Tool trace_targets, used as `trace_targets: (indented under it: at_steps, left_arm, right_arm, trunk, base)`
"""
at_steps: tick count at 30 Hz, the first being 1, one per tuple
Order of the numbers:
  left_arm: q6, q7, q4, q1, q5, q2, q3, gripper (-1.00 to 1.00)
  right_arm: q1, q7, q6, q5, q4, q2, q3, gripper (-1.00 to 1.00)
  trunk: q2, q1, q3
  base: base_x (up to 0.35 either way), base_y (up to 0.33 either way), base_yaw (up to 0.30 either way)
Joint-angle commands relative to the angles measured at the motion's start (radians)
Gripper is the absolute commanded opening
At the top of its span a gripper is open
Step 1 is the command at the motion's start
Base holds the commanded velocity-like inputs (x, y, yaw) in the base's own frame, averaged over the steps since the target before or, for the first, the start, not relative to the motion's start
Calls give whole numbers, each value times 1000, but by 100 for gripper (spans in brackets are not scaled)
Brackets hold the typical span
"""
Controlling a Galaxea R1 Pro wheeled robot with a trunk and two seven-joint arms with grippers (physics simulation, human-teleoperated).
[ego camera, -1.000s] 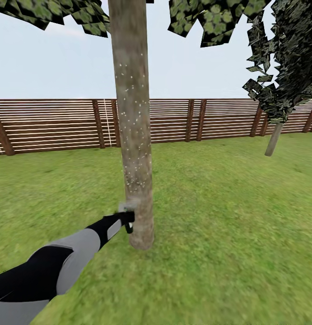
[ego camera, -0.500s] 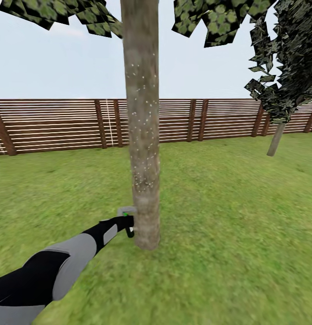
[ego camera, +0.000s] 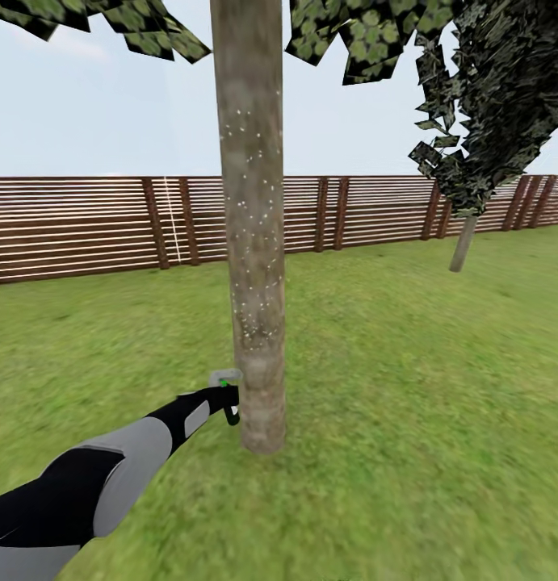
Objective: In the garden, pick up the pesticide atomizer on the floor and spray pesticide onto both trees until each tree trunk is fully covered.
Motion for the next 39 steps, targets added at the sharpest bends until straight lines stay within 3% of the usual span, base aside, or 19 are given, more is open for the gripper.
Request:
trace_targets:
  at_steps: [1,6,21,39]
  left_arm:
    - [6,-2,-2,0,11,0,-8,-100]
    - [8,-3,-1,0,11,0,-8,-100]
    - [10,-2,-1,0,11,0,-8,-100]
    - [10,-3,-1,0,12,0,-8,-100]
  right_arm:
    - [-1,-3,-2,-7,0,0,9,100]
    - [0,-3,-2,-8,-1,1,9,100]
    - [-1,-3,-2,-8,0,2,9,100]
    - [0,-3,-2,-8,0,2,9,100]
  trunk:
    - [-1,0,-2]
    - [-1,0,-6]
    - [-1,0,-7]
    - [-1,0,-26]
  base:
    - [9,350,-289]
    - [2,350,-220]
    - [0,350,-26]
    - [0,350,-242]
